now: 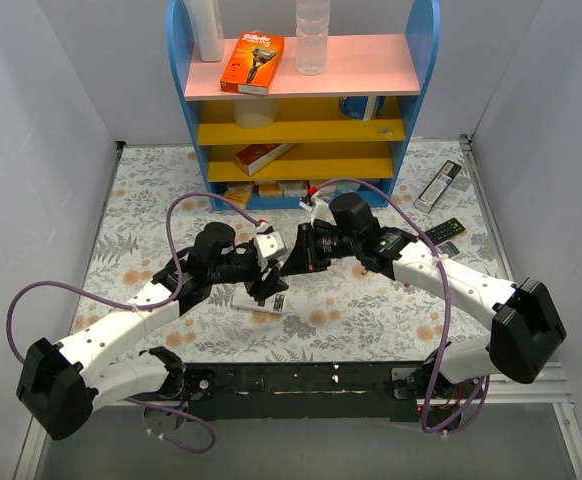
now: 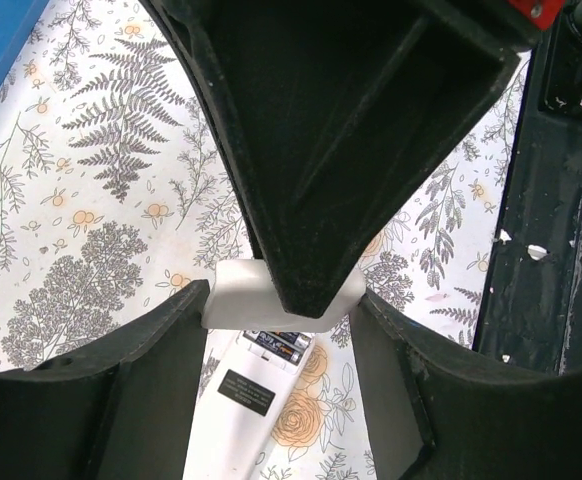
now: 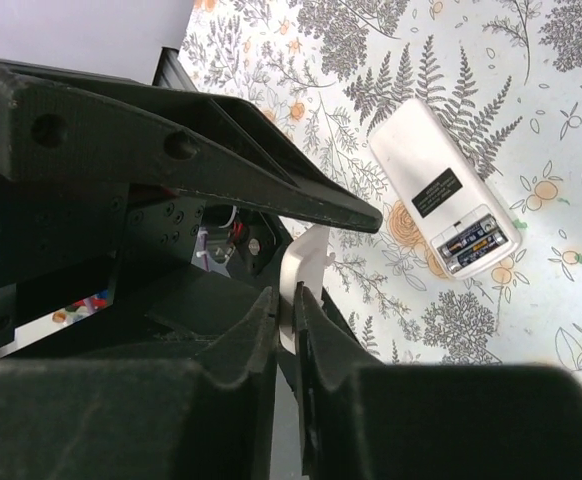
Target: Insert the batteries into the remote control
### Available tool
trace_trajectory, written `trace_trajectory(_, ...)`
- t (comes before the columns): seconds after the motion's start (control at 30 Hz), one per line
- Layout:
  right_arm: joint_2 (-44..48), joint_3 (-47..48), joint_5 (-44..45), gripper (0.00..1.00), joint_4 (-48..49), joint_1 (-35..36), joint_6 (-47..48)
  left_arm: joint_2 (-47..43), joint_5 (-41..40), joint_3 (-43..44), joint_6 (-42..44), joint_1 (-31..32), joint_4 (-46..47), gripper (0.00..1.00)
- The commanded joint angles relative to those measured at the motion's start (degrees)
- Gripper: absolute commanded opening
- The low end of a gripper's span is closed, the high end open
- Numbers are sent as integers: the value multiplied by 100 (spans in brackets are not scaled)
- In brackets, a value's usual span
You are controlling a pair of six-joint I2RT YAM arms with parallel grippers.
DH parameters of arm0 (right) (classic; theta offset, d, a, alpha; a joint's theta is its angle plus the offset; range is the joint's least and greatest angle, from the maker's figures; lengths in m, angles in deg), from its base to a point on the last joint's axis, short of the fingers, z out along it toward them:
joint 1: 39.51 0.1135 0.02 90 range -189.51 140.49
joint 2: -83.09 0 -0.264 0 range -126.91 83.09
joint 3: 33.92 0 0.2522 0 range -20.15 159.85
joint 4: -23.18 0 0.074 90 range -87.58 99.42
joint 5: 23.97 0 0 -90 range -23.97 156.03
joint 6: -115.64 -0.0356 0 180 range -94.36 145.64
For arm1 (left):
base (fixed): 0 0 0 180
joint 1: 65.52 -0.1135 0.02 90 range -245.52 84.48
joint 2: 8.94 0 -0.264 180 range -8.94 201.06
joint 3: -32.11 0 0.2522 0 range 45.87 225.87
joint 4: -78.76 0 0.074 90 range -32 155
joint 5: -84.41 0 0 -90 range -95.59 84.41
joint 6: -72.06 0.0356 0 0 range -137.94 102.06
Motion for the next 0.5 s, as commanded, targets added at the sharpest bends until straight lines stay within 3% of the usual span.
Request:
trace_trajectory(0.0, 88, -238, -157, 13, 455, 32, -188, -55, -288, 201, -72, 31, -60, 43)
trace_trajectory(0.17, 220, -580, 79, 1, 702, 14, -346, -125, -700, 61, -432, 39, -60, 65)
trace_trajectory(0.2, 273, -651, 97, 1, 702, -3, -373, -143, -754, 34, -519, 31, -34, 75)
trace_trajectory(0.37, 431, -1046, 290, 1, 1238, -126, -584, -283, -1131, -177, -1501, 31, 141, 96)
trace_trajectory(0.47, 528, -1310, 396, 1, 1509, -188, -654, -468, -1710, -396, -2144, 22, 308, 98)
